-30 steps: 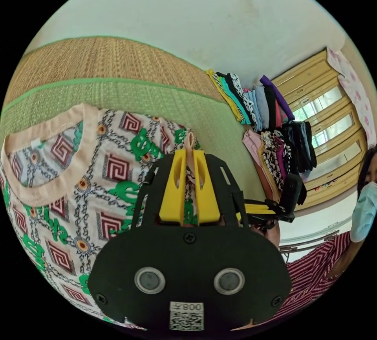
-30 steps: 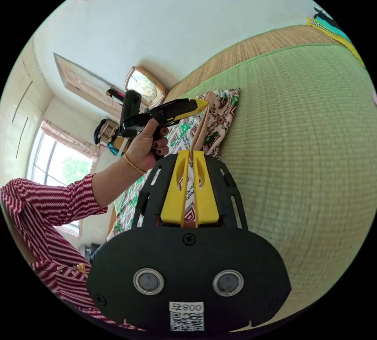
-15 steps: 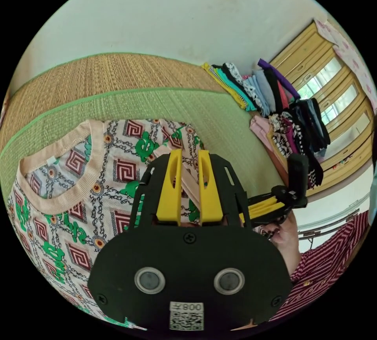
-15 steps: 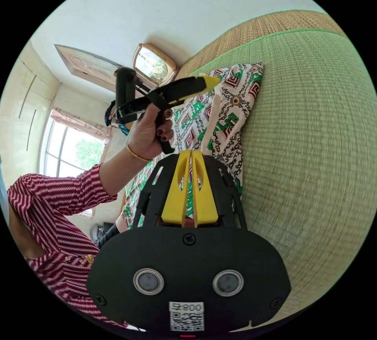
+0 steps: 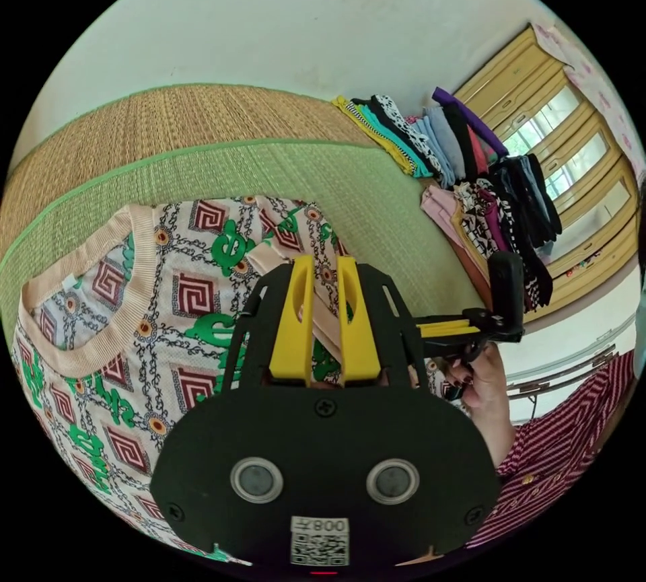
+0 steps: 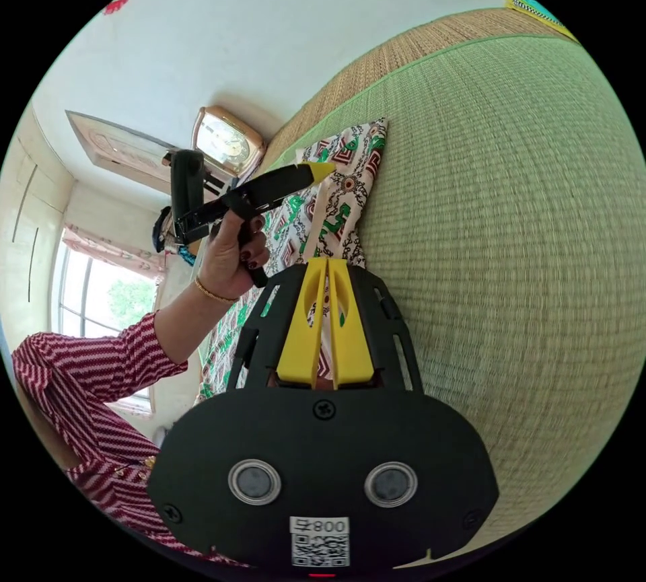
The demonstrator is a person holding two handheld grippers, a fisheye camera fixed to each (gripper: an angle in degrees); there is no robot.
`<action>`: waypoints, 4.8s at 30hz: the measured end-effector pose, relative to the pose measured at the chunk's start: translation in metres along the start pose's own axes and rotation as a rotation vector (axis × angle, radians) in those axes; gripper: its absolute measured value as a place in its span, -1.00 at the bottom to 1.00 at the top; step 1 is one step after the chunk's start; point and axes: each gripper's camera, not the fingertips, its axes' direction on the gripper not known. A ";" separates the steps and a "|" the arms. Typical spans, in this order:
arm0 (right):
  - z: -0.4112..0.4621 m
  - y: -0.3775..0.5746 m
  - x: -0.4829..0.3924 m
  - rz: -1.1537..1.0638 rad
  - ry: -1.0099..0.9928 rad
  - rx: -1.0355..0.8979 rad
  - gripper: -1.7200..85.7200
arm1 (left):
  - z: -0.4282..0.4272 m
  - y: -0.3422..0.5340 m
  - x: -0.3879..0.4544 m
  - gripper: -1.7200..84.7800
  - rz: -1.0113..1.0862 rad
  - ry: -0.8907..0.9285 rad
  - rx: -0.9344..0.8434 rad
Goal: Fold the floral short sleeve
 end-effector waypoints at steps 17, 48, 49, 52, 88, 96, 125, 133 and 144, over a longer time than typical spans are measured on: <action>-0.013 -0.019 0.035 0.098 -0.236 0.065 -0.96 | -0.052 0.070 -0.080 -0.82 -0.030 0.082 0.007; 0.079 -0.175 -0.272 -0.126 -0.114 -0.105 -0.82 | -0.333 0.534 -0.368 -0.74 -0.941 -0.010 0.675; 0.110 -0.188 -0.308 -0.186 -0.103 -0.169 -0.81 | -0.334 0.542 -0.375 -0.75 -0.946 0.002 0.693; 0.190 -0.216 -0.395 -0.318 -0.073 -0.303 -0.80 | -0.336 0.558 -0.389 -0.76 -0.933 0.019 0.727; 0.456 -0.329 -0.713 -0.725 0.180 -0.503 -0.90 | -0.351 0.657 -0.448 -0.92 -0.773 -0.019 0.764; 0.346 -0.383 -0.613 -0.544 -0.003 -0.411 -0.90 | -0.352 0.628 -0.426 -0.92 -0.548 -0.043 0.704; 0.296 -0.363 -0.426 -0.398 0.063 -0.523 -0.96 | -0.274 0.563 -0.396 -0.89 -0.478 -0.177 0.267; 0.176 -0.336 -0.387 -0.365 0.079 -0.373 -0.96 | -0.262 0.567 -0.397 -0.91 -0.500 -0.117 0.330; -0.014 -0.271 -0.252 -0.086 0.448 -0.173 -0.96 | -0.243 0.545 -0.398 -0.91 -0.424 -0.153 0.283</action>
